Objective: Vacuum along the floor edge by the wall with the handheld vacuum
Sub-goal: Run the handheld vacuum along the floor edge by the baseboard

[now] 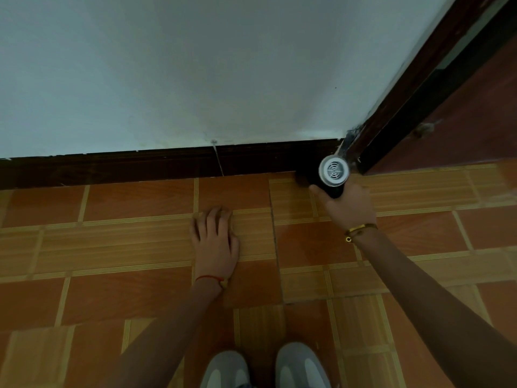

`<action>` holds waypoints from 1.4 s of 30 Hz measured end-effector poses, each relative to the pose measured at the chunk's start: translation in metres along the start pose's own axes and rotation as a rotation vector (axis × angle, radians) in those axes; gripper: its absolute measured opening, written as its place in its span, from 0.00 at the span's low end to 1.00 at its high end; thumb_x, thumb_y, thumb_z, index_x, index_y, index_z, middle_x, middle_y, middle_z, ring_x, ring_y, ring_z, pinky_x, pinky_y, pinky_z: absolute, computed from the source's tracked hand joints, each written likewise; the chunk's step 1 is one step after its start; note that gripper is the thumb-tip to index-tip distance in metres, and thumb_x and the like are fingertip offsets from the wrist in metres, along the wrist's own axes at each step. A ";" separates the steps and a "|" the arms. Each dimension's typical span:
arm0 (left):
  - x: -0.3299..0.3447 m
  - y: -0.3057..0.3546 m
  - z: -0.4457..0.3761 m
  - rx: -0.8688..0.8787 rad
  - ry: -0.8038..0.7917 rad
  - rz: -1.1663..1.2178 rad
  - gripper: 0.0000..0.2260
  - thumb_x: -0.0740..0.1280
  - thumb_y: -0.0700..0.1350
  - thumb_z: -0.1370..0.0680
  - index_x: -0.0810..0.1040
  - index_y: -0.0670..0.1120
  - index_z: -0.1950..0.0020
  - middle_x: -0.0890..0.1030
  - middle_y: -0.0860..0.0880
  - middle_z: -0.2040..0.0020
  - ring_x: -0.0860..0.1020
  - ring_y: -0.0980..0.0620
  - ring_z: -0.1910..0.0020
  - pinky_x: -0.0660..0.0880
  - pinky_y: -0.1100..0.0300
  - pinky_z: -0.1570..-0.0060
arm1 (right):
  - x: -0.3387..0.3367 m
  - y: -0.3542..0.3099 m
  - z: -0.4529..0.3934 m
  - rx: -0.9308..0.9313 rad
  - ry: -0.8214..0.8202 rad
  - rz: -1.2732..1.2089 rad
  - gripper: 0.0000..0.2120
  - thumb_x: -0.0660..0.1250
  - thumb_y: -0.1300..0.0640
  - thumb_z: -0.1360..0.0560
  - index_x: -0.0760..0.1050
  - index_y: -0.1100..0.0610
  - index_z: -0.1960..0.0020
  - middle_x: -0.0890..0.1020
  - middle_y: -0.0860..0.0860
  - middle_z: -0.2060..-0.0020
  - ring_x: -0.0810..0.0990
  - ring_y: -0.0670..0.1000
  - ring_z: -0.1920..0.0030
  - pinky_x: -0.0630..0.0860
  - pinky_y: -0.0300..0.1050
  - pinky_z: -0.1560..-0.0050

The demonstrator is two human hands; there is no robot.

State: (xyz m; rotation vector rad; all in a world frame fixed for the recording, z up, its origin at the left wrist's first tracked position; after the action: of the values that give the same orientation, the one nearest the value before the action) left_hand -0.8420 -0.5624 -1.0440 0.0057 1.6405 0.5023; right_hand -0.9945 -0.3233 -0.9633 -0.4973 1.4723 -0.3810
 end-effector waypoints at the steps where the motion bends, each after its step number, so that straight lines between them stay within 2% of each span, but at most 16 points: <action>1: 0.000 0.000 0.000 0.000 0.001 0.000 0.21 0.55 0.48 0.22 0.70 0.45 0.30 0.70 0.43 0.30 0.66 0.41 0.28 0.56 0.37 0.26 | 0.005 -0.006 0.002 -0.023 -0.020 -0.013 0.28 0.69 0.37 0.30 0.75 0.57 0.41 0.83 0.53 0.57 0.82 0.56 0.52 0.70 0.41 0.60; 4: 0.001 -0.001 0.000 -0.004 -0.005 0.001 0.21 0.55 0.48 0.22 0.70 0.45 0.30 0.70 0.44 0.30 0.66 0.41 0.29 0.56 0.37 0.27 | 0.013 -0.017 0.003 -0.043 -0.038 -0.109 0.29 0.71 0.38 0.31 0.73 0.54 0.38 0.83 0.53 0.50 0.81 0.55 0.48 0.72 0.42 0.55; 12: 0.004 -0.003 0.000 0.001 0.010 -0.011 0.21 0.57 0.48 0.22 0.70 0.46 0.30 0.70 0.44 0.30 0.66 0.41 0.30 0.57 0.37 0.27 | -0.005 0.003 -0.003 0.059 0.116 -0.043 0.30 0.71 0.38 0.31 0.73 0.59 0.39 0.83 0.57 0.52 0.81 0.60 0.50 0.70 0.42 0.58; 16: 0.004 -0.003 0.000 0.000 -0.001 0.002 0.22 0.55 0.49 0.22 0.69 0.46 0.29 0.69 0.44 0.30 0.65 0.42 0.29 0.56 0.37 0.26 | 0.011 -0.019 0.003 0.000 0.032 -0.090 0.29 0.71 0.39 0.31 0.73 0.56 0.38 0.83 0.54 0.50 0.81 0.57 0.48 0.69 0.40 0.56; 20: 0.004 -0.003 0.000 0.006 0.008 0.004 0.21 0.55 0.49 0.22 0.69 0.46 0.30 0.70 0.44 0.30 0.65 0.42 0.29 0.57 0.37 0.27 | 0.026 -0.041 0.002 -0.067 -0.076 -0.105 0.28 0.70 0.37 0.31 0.72 0.52 0.37 0.83 0.50 0.49 0.81 0.53 0.47 0.75 0.44 0.54; 29: 0.006 -0.005 0.000 -0.002 -0.015 0.014 0.21 0.56 0.49 0.22 0.68 0.47 0.29 0.68 0.45 0.29 0.66 0.43 0.29 0.54 0.38 0.26 | 0.010 -0.011 -0.002 0.045 0.061 -0.046 0.29 0.71 0.38 0.31 0.74 0.59 0.41 0.83 0.56 0.53 0.81 0.60 0.50 0.67 0.41 0.59; 34: 0.006 -0.005 0.000 0.000 0.007 0.012 0.20 0.58 0.47 0.22 0.68 0.47 0.30 0.69 0.45 0.29 0.66 0.43 0.29 0.54 0.38 0.25 | 0.021 -0.031 0.006 -0.009 0.004 -0.104 0.30 0.70 0.38 0.31 0.72 0.54 0.36 0.83 0.52 0.50 0.81 0.56 0.48 0.74 0.43 0.55; 36: 0.006 -0.004 0.000 0.002 0.015 0.011 0.20 0.58 0.47 0.22 0.68 0.47 0.30 0.69 0.45 0.29 0.66 0.43 0.29 0.54 0.38 0.25 | 0.028 -0.042 0.009 -0.045 -0.040 -0.110 0.30 0.70 0.38 0.30 0.71 0.53 0.35 0.83 0.51 0.50 0.81 0.54 0.48 0.78 0.47 0.52; 39: 0.005 -0.005 -0.001 -0.006 0.011 0.023 0.20 0.58 0.48 0.22 0.69 0.47 0.30 0.70 0.45 0.30 0.67 0.43 0.30 0.55 0.38 0.26 | 0.036 -0.054 0.010 -0.075 -0.075 -0.112 0.29 0.69 0.37 0.30 0.71 0.52 0.35 0.83 0.50 0.49 0.81 0.53 0.47 0.79 0.49 0.50; 42: 0.003 -0.005 -0.002 -0.005 0.013 0.044 0.20 0.58 0.48 0.22 0.70 0.47 0.30 0.70 0.45 0.30 0.67 0.43 0.30 0.56 0.38 0.26 | 0.044 -0.063 0.007 -0.092 -0.110 -0.114 0.30 0.69 0.37 0.31 0.71 0.52 0.34 0.82 0.50 0.47 0.79 0.53 0.44 0.76 0.45 0.51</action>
State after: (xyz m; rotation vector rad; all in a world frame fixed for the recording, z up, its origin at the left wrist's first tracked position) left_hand -0.8428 -0.5663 -1.0486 0.0350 1.6550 0.5411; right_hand -0.9808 -0.3992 -0.9660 -0.6673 1.3626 -0.3707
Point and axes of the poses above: each hand's wrist, its own z-axis away from the middle knuckle, its own x-axis out of the palm, y = z × x, the point moved 4 cm from there along -z, towards the middle knuckle
